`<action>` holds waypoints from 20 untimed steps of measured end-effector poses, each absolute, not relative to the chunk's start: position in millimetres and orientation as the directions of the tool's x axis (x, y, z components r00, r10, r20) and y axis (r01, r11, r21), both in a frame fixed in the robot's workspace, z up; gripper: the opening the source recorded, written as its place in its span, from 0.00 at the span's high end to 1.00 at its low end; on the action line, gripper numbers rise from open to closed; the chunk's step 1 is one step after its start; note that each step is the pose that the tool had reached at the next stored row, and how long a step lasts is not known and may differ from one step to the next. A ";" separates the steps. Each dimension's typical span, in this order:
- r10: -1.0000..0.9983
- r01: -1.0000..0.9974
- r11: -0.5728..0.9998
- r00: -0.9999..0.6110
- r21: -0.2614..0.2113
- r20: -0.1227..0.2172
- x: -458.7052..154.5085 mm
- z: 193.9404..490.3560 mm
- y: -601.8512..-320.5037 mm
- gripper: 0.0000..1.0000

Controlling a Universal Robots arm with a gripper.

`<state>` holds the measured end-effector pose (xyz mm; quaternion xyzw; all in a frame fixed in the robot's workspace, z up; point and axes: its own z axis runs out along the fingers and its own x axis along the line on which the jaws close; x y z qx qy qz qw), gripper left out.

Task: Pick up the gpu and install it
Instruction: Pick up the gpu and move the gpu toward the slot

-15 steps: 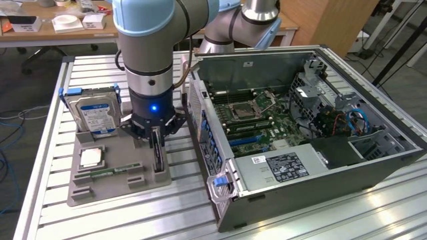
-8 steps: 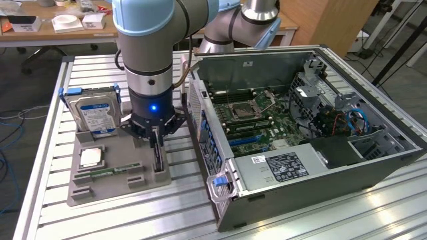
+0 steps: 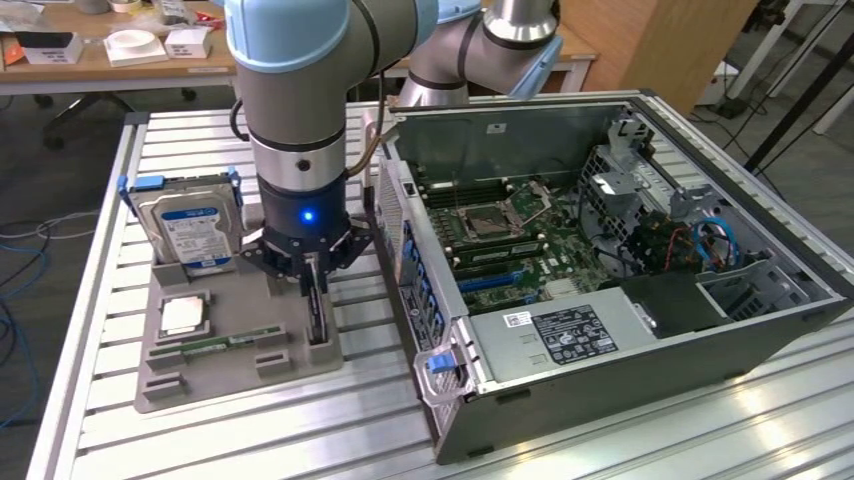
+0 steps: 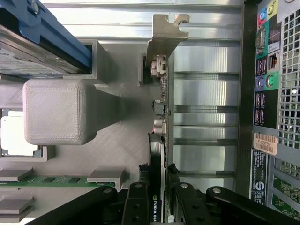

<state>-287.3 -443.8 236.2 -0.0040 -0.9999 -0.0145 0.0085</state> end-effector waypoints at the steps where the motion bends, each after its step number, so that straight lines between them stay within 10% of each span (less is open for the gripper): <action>1: 0.008 0.008 1.000 -1.000 0.029 0.017 -287.3 236.2 -443.8 0.74; 20: 0.008 0.008 1.000 -1.000 0.029 0.017 -287.3 236.2 -443.8 0.74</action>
